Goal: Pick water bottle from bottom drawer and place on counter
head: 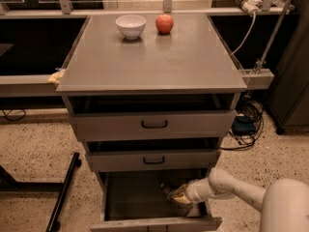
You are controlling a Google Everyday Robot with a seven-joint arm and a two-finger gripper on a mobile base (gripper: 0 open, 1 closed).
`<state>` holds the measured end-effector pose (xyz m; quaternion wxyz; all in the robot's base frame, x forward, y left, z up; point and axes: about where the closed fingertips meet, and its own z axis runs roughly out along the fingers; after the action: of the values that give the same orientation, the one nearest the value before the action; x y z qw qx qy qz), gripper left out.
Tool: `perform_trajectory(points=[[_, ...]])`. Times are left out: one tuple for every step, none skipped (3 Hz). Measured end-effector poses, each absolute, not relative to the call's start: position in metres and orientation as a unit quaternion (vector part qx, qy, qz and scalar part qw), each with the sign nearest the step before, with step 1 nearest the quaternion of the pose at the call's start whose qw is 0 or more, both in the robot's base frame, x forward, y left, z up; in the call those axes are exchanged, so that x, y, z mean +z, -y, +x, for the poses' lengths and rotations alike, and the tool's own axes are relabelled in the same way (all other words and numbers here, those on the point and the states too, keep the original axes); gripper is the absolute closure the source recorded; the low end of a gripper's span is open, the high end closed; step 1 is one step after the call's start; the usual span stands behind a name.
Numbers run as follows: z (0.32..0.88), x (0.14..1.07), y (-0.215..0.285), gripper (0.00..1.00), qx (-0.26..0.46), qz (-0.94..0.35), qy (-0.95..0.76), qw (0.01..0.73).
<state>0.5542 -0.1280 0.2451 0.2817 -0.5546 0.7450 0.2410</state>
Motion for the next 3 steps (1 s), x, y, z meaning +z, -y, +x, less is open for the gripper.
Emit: perform_trajectory(points=[[0.556,0.226,0.117,0.59,0.246,-0.555,-0.741,0.287],[0.561,0.212,0.111,0.38,0.244,-0.558,-0.735,0.299],[0.567,0.204,0.111,0.27,0.236,-0.561,-0.730,0.310]])
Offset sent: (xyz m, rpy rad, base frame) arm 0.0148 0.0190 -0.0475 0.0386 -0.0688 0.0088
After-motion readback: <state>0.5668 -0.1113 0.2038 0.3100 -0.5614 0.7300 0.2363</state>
